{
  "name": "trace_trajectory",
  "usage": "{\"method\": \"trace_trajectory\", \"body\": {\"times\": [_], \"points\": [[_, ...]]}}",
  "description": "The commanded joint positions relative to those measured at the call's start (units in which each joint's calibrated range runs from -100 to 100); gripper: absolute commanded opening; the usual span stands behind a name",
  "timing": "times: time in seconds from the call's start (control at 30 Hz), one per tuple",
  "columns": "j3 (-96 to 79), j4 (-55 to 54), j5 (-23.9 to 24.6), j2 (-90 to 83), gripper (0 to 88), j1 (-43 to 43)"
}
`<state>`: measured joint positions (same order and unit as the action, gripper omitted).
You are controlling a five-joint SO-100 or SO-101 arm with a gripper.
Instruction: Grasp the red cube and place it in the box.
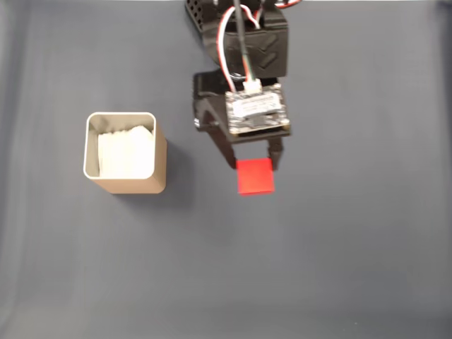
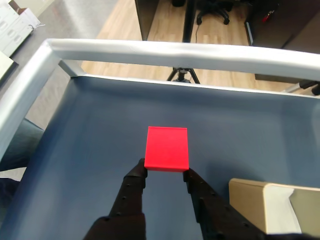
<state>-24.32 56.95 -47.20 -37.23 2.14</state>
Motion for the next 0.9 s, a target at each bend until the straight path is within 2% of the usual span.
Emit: {"method": "trace_trajectory", "body": {"times": [0.0,0.17,0.2,0.33,0.87], "points": [[0.1,0.7,-0.4,-3.6,2.7,-2.7],[-0.7,1.5,-0.6,-4.8,2.5,-6.4],[-0.7,1.9,-1.0,-5.9,2.4,-10.8],[-0.6,2.5,-1.4,-6.3,2.3,-14.2],[-1.1,3.3,-2.2,-7.6,1.8,-23.8]]}}
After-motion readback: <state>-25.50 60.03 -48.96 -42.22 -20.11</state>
